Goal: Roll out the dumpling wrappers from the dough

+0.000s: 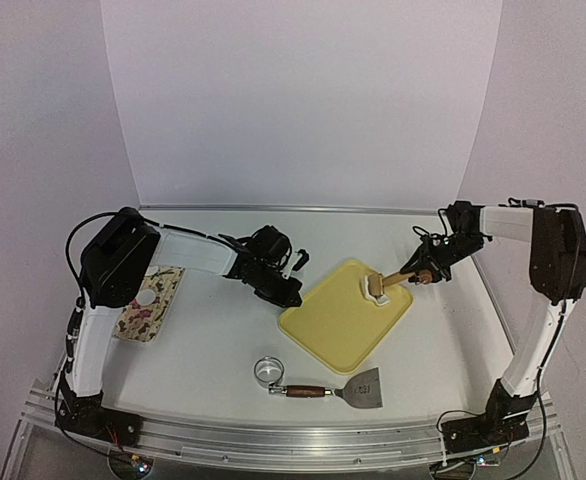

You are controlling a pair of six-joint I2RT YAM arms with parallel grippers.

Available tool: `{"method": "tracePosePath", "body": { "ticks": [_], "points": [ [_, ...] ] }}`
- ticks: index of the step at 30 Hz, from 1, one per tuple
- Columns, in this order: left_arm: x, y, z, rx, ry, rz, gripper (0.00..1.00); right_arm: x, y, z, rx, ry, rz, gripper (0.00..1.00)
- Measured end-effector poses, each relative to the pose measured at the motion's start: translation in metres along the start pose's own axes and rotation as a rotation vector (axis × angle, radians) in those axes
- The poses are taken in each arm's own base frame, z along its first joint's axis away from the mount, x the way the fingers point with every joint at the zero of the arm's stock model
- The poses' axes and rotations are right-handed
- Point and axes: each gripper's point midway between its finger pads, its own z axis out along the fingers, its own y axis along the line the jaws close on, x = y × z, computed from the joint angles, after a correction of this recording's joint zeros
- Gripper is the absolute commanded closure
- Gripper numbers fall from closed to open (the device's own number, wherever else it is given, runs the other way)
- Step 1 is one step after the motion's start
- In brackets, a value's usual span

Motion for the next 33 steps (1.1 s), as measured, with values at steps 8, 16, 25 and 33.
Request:
{"method": "tracePosePath", "body": {
  "ticks": [8,16,25,33],
  "points": [
    [0.0,0.0,0.0,0.003,-0.008,0.001,1.0,0.001,-0.007,-0.007,0.019,-0.011,0.007,1.0],
    [0.0,0.0,0.0,0.006,-0.016,0.005,1.0,0.007,0.001,0.001,0.029,0.007,-0.046,1.0],
    [0.0,0.002,-0.001,0.006,-0.015,0.007,1.0,0.013,0.015,0.017,0.022,0.05,-0.075,1.0],
    [0.0,0.001,-0.001,0.008,-0.015,0.007,1.0,0.013,0.025,0.034,-0.07,0.134,-0.037,1.0]
  ]
}}
